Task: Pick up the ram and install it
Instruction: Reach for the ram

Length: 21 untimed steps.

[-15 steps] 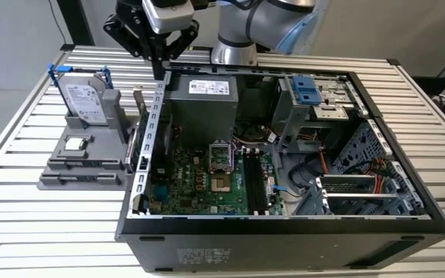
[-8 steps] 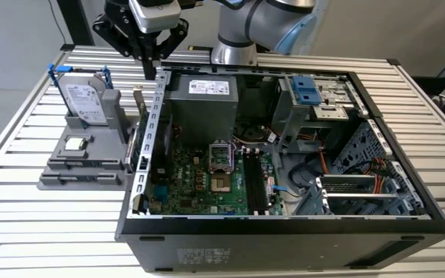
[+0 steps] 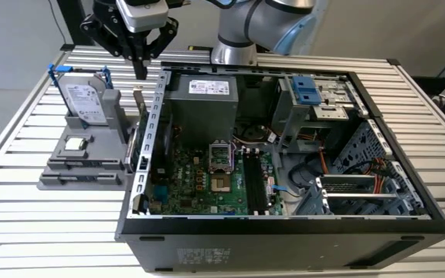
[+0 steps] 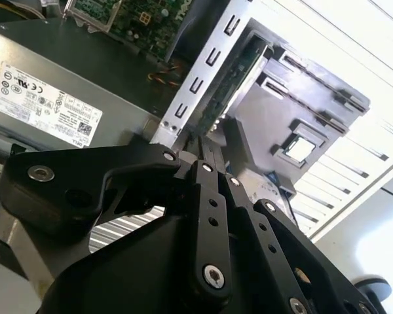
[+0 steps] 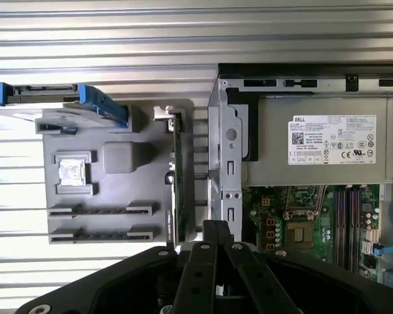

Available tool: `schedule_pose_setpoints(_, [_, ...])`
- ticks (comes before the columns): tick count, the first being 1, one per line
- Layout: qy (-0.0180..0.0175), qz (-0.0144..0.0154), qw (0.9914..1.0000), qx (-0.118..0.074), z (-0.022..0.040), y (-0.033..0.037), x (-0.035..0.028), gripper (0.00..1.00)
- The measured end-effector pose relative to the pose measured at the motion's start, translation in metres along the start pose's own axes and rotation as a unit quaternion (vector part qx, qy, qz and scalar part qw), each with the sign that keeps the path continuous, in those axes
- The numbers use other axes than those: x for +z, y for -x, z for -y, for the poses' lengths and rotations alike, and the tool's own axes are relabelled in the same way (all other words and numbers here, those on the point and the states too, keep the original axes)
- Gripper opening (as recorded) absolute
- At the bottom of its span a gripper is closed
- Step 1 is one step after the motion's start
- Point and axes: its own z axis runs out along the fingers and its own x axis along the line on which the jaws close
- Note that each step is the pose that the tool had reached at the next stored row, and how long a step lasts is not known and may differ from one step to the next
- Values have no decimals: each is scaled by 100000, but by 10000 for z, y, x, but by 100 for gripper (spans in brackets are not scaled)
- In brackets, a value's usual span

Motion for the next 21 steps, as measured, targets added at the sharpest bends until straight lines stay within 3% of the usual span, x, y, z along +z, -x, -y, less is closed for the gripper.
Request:
schedule_pose_setpoints(7, [15, -51, 99995, -1007, 4, -133, -3, 0])
schedule_pose_setpoints(21, [24, -68, 99990, -1393, 17, -509, -10, 0])
